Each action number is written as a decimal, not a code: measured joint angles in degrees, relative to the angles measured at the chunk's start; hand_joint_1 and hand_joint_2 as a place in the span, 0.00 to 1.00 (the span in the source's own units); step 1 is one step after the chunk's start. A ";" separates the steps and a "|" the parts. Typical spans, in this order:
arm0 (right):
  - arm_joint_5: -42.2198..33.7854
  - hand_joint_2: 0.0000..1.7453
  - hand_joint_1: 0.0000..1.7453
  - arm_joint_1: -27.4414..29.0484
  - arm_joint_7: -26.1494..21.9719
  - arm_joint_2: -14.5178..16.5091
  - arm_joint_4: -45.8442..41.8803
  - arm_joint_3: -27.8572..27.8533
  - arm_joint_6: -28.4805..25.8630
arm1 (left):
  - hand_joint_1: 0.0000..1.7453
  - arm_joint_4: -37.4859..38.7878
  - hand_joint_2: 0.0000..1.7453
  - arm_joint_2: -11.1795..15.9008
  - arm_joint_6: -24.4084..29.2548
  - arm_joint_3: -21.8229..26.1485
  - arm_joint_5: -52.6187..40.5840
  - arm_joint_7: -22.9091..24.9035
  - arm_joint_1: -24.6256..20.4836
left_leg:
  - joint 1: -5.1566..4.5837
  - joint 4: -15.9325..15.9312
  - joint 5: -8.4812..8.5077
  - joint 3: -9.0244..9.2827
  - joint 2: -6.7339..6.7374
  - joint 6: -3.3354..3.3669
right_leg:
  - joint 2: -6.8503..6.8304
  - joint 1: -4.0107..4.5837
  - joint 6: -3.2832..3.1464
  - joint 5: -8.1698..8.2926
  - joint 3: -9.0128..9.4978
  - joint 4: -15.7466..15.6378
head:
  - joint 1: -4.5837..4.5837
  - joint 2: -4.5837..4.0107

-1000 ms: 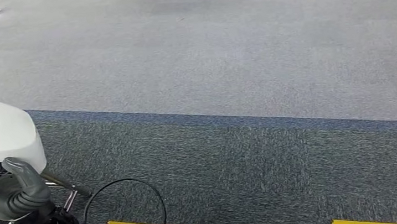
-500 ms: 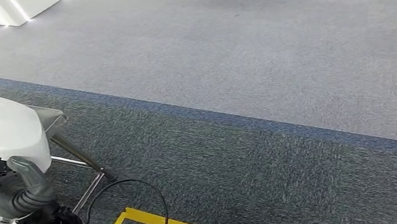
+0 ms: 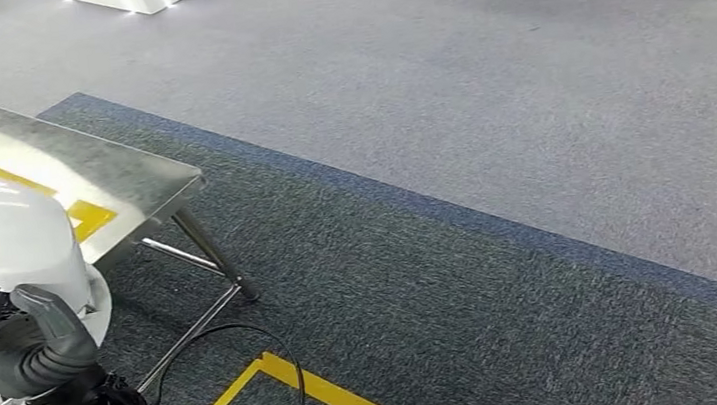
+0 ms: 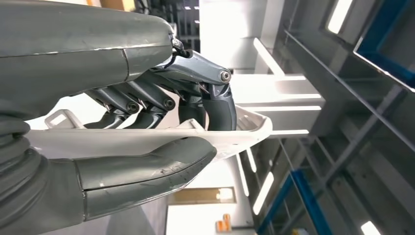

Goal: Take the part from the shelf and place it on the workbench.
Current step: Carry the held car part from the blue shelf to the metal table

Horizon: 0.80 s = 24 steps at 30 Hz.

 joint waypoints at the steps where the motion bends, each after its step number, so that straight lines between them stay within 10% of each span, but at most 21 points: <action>1: 0.02 0.00 0.00 -0.10 -0.01 0.00 0.01 0.00 -0.01 | 1.00 -0.01 1.00 0.02 0.00 -0.04 -0.04 -0.01 0.04 | 0.13 -0.32 0.12 0.16 -0.68 0.28 | 0.30 -0.05 0.30 -0.42 0.05 0.24 | 0.06 0.00; 5: 0.07 0.00 0.00 -0.02 -0.08 -0.03 0.03 0.02 -0.04 | 1.00 0.01 1.00 -0.02 0.00 -0.31 -0.16 -0.01 -0.28 | 0.75 -0.91 0.45 0.52 -3.36 1.17 | 6.24 -0.47 1.04 -5.83 -5.39 11.27 | 0.57 0.00; 7: 0.08 0.00 0.00 0.22 -0.05 -0.07 0.04 0.01 -0.04 | 1.00 0.02 1.00 -0.04 0.00 -0.35 -0.15 0.00 -0.21 | 0.80 -0.87 0.43 0.56 -5.03 1.19 | 6.96 -0.59 1.23 -6.77 -8.97 16.84 | 0.60 -0.01; 11: 0.06 0.00 0.00 0.19 -0.11 -0.14 0.05 0.00 -0.08 | 1.00 0.03 1.00 -0.04 0.00 -0.36 -0.15 0.00 -0.22 | 1.03 -0.33 0.07 0.66 -8.28 0.61 | 9.17 -1.01 1.35 1.00 -5.52 5.97 | 0.60 -0.01; 13: 0.06 0.00 0.00 0.05 -0.15 -0.21 0.11 0.01 -0.10 | 1.00 0.03 1.00 -0.04 0.00 -0.37 -0.16 0.02 -0.25 | 1.11 0.15 -0.09 0.23 -9.53 -0.02 | 10.88 -1.14 1.03 2.20 -3.31 1.44 | 0.54 -0.01; 16: 0.07 0.00 0.00 -0.06 -0.16 -0.22 0.19 0.01 -0.08 | 1.00 0.03 1.00 0.01 0.00 -0.37 -0.16 0.04 -0.05 | 1.31 0.32 0.03 -0.28 -10.38 -0.98 | 9.80 -1.02 0.02 2.13 -2.68 0.85 | 0.49 -0.01; 22: 0.07 0.00 0.00 0.25 -0.22 -0.21 0.23 0.00 -0.09 | 1.00 0.03 1.00 0.09 0.00 -0.46 -0.16 0.05 -0.01 | 1.37 16.29 -7.33 -7.68 -4.23 -2.20 | 5.06 -0.89 -1.40 1.82 -2.17 0.49 | -0.15 -0.01; 24: 0.07 0.00 0.00 0.21 -0.22 -0.21 0.23 0.00 -0.08 | 1.00 0.03 1.00 0.14 0.00 -0.46 -0.15 0.05 0.08 | 1.44 13.94 -5.04 -6.44 -3.77 -2.09 | 3.50 -0.80 -1.32 1.54 -1.86 0.49 | -0.16 -0.01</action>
